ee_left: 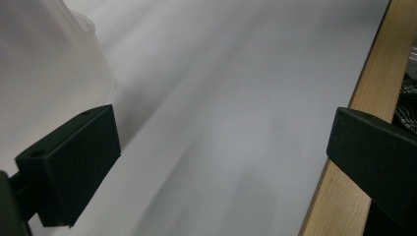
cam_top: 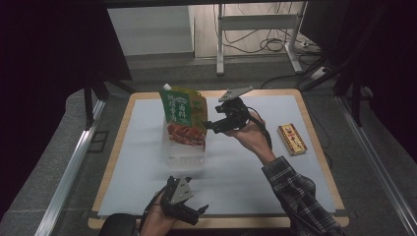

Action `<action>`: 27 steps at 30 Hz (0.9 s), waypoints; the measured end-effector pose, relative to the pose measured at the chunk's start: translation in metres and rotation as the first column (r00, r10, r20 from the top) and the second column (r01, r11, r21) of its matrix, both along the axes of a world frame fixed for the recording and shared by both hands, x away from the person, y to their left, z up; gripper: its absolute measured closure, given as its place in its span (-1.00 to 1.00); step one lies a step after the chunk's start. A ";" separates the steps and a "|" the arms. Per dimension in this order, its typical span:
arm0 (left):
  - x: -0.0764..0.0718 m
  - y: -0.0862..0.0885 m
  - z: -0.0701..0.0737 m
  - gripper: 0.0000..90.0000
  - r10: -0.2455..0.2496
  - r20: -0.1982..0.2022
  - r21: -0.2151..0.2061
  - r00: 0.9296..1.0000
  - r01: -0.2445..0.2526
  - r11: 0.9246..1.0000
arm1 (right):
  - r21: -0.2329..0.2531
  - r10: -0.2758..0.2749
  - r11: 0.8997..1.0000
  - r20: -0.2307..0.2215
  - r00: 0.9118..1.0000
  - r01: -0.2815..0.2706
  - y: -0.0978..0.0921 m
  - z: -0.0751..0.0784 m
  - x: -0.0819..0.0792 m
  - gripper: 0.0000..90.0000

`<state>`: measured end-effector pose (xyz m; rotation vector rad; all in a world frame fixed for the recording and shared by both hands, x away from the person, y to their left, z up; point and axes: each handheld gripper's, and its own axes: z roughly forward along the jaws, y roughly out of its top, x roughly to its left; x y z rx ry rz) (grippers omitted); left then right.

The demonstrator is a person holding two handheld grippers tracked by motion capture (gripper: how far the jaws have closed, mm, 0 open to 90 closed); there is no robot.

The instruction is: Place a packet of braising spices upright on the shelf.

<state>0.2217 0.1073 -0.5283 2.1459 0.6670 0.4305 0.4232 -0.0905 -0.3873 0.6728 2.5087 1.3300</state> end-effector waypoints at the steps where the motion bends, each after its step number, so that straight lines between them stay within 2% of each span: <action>1: 0.000 0.000 0.000 -1.00 0.001 0.000 0.000 1.000 -0.001 1.000 | -0.002 -0.003 1.000 -0.001 1.000 0.003 -0.002 -0.001 -0.001 -0.56; 16: 0.001 0.002 0.000 -1.00 0.010 0.003 -0.001 1.000 -0.010 1.000 | -0.004 -0.029 1.000 0.016 0.999 0.029 -0.028 -0.020 -0.014 -0.72; 21: 0.001 0.001 0.000 -1.00 0.007 0.002 0.004 1.000 -0.007 1.000 | -0.020 -0.030 0.999 0.030 0.999 0.030 -0.034 -0.028 -0.019 -0.78; 27: 0.002 0.001 -0.001 -1.00 0.008 0.001 0.005 1.000 -0.008 1.000 | -0.028 -0.031 0.999 0.021 0.999 0.032 -0.043 -0.039 -0.024 -0.83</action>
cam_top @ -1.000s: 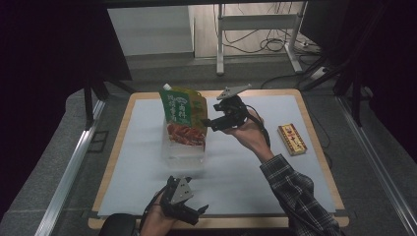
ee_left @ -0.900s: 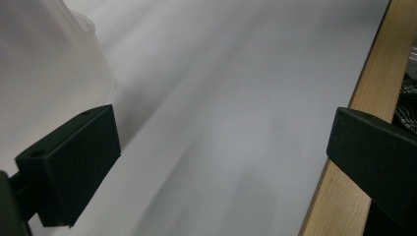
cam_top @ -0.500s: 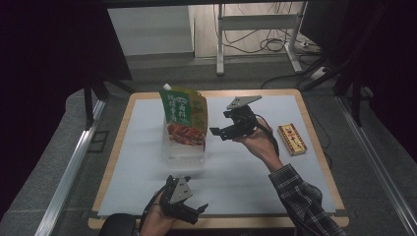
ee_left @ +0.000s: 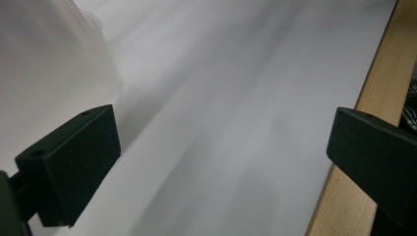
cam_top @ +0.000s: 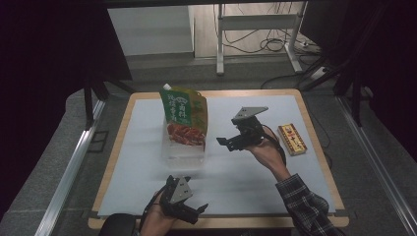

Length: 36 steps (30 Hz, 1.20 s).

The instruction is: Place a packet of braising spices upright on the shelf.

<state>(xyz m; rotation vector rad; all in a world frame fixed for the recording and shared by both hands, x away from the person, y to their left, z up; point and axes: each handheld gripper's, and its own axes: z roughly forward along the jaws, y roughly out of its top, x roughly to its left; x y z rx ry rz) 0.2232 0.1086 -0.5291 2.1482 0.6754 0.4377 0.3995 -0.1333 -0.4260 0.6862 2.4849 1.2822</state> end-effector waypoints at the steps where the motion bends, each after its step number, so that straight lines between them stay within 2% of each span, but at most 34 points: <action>1: 0.000 0.000 0.000 -1.00 0.000 0.000 0.001 1.000 0.000 1.000 | -0.002 -0.002 1.000 -0.002 1.000 0.002 -0.002 -0.002 0.000 -0.84; 8: 0.000 0.000 0.000 -1.00 -0.001 0.002 0.002 1.000 0.001 1.000 | -0.008 -0.020 1.000 -0.021 1.000 0.020 -0.017 -0.015 -0.001 -0.87; 19: -0.001 0.000 0.000 -1.00 0.003 0.002 -0.002 1.000 -0.003 1.000 | -0.018 -0.041 0.999 -0.040 0.998 0.040 -0.031 -0.028 0.002 -0.88; 23: -0.001 0.001 0.000 -1.00 0.004 0.003 -0.003 1.000 -0.004 1.000 | -0.021 -0.059 0.998 -0.033 0.998 0.059 -0.039 -0.034 0.007 -0.88; 28: -0.001 0.000 0.000 -1.00 0.003 0.004 -0.001 1.000 -0.003 1.000 | -0.027 -0.090 0.996 -0.051 0.995 0.088 -0.047 -0.039 0.011 -0.88; 36: -0.001 0.000 0.000 -1.00 0.001 0.003 0.003 1.000 -0.001 1.000 | -0.054 -0.149 0.988 -0.053 0.987 0.146 -0.057 -0.045 0.017 -0.88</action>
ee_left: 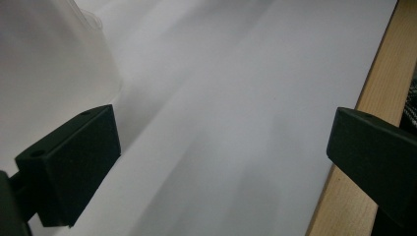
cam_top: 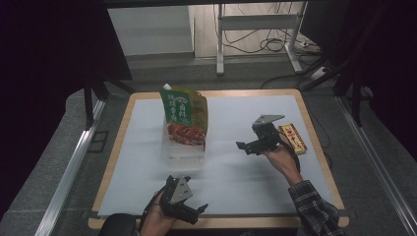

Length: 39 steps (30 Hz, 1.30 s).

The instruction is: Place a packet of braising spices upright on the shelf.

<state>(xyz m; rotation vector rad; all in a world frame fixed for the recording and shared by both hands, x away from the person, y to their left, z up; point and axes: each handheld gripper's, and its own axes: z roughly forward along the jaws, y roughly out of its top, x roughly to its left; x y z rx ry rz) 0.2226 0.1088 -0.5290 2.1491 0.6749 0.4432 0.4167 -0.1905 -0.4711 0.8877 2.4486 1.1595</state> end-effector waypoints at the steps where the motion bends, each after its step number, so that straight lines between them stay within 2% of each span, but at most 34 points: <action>1: 0.000 0.000 0.000 -1.00 0.000 0.000 0.000 1.000 0.000 1.000 | -0.005 -0.007 1.000 0.000 1.000 0.007 -0.001 -0.001 0.001 -0.88; 11: 0.000 0.000 0.000 -1.00 0.003 0.000 -0.002 1.000 -0.003 1.000 | -0.038 -0.070 0.997 0.000 0.998 0.070 -0.020 -0.005 0.010 -0.89; 21: 0.000 -0.001 -0.001 -1.00 0.001 -0.001 0.004 1.000 -0.001 1.000 | -0.033 -0.141 0.989 0.005 0.990 0.141 -0.044 -0.004 0.020 -0.90; 25: 0.000 -0.001 -0.001 -1.00 0.000 0.000 0.007 1.000 0.000 1.000 | -0.029 -0.189 0.981 0.011 0.982 0.190 -0.057 -0.002 0.024 -0.90; 30: 0.000 -0.001 -0.001 -1.00 0.002 0.000 0.009 1.000 -0.002 1.000 | -0.038 -0.268 0.963 0.010 0.963 0.268 -0.075 -0.002 0.029 -0.90; 32: 0.000 -0.001 -0.001 -1.00 0.002 0.002 0.012 1.000 -0.002 1.000 | -0.049 -0.288 0.957 0.000 0.958 0.287 -0.082 -0.002 0.030 -0.90; 34: 0.000 -0.001 -0.001 -1.00 0.000 0.001 0.014 1.000 0.000 1.000 | -0.054 -0.293 0.955 -0.002 0.956 0.293 -0.088 -0.003 0.031 -0.91; 39: -0.001 -0.002 -0.002 -1.00 -0.002 0.003 0.024 1.000 0.002 1.000 | -0.071 -0.339 0.939 -0.006 0.941 0.338 -0.101 -0.006 0.034 -0.90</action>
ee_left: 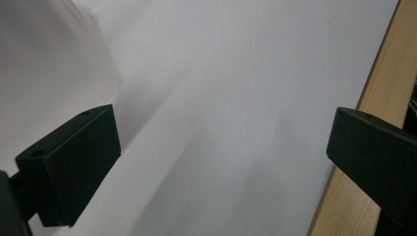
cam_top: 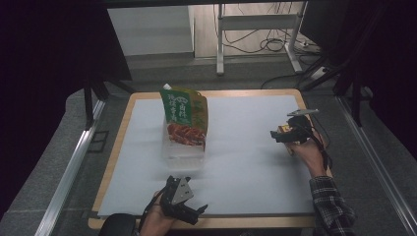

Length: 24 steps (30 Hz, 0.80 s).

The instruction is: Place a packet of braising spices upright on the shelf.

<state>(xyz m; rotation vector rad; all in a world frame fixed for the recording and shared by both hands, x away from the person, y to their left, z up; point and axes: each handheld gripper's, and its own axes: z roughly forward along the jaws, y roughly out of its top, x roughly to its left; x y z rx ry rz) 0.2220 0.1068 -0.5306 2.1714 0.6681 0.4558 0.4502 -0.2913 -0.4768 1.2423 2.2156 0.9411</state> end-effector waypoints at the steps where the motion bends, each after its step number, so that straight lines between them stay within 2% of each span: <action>1: 0.000 0.000 0.000 -1.00 0.000 0.000 0.000 1.000 0.000 1.000 | 0.002 -0.008 1.000 -0.003 1.000 0.008 -0.003 -0.001 0.001 -0.90; 10: 0.000 0.001 0.001 -1.00 0.009 0.006 -0.011 1.000 -0.009 1.000 | -0.021 -0.103 0.995 -0.023 0.994 0.102 -0.022 -0.012 0.005 -0.87; 24: 0.000 0.001 0.001 -1.00 0.008 0.005 -0.011 1.000 -0.008 1.000 | -0.094 -0.143 0.986 -0.072 0.987 0.136 -0.026 -0.032 0.010 -0.74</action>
